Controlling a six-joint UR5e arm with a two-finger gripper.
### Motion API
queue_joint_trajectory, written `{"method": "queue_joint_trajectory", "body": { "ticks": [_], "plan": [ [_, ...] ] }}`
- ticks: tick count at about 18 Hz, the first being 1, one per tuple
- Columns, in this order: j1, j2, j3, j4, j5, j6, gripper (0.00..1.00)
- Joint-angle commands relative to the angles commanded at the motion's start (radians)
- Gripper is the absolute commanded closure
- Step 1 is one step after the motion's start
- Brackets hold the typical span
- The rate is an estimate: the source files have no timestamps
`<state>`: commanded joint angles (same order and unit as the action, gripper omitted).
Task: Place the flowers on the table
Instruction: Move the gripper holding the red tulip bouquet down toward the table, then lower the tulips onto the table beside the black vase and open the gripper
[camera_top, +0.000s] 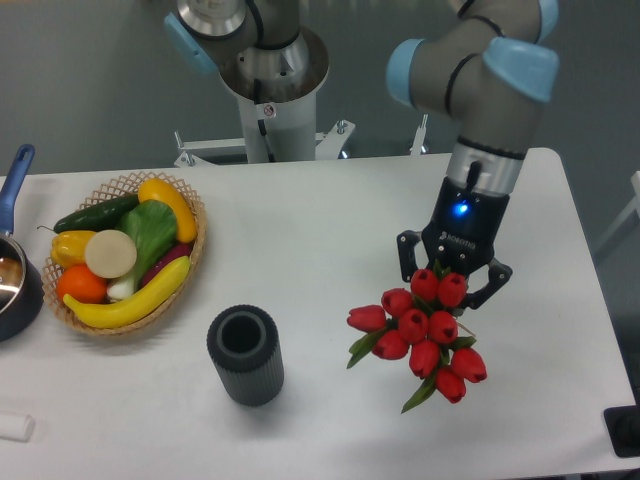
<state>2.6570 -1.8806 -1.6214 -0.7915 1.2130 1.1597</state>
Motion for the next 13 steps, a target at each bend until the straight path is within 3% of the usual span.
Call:
{"method": "queue_joint_trajectory", "body": {
  "ticks": [7,13],
  "plan": [
    [-0.051,-0.026,-0.021,-0.018,0.252,0.028,0.61],
    [-0.084,-0.093,-0.049,-0.018,0.332,0.032,0.61]
  ]
}}
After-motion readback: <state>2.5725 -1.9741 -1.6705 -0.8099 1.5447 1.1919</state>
